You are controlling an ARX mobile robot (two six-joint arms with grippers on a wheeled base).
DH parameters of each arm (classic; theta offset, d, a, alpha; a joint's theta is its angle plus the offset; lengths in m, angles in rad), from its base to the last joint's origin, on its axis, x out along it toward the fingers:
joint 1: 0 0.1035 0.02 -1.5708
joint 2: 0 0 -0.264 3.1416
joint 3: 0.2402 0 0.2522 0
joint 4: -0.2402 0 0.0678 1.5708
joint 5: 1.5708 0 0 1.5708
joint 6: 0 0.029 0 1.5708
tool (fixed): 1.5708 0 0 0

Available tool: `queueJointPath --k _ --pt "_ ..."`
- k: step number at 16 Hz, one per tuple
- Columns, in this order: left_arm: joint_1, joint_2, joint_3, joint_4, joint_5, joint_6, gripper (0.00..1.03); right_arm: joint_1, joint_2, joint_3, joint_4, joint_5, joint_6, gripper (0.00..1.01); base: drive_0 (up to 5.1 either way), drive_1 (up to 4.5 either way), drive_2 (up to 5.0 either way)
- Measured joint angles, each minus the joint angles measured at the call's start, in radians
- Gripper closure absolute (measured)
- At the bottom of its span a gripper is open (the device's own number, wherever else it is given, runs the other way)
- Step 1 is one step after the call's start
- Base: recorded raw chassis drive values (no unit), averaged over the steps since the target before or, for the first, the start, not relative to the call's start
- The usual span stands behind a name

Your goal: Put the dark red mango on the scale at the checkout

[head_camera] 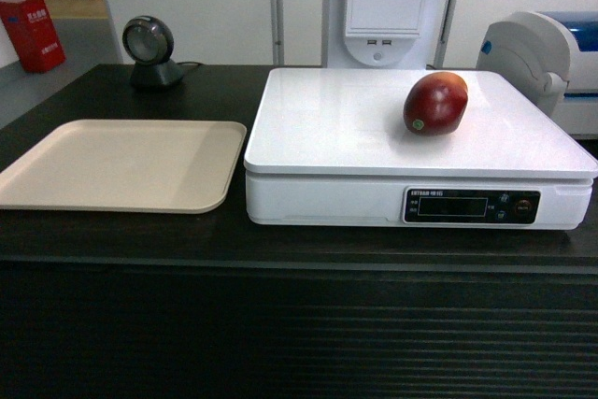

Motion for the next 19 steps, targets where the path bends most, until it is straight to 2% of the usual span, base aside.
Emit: queueJointPath --k 5,19 --pt "0.000 0.000 0.000 0.000 0.000 0.000 0.04 0.000 0.000 0.000 0.000 0.000 0.000 0.03 0.0 0.00 0.0" --pt "0.000 0.000 0.000 0.000 0.000 0.000 0.05 0.000 0.000 0.000 0.000 0.000 0.000 0.03 0.0 0.00 0.0"
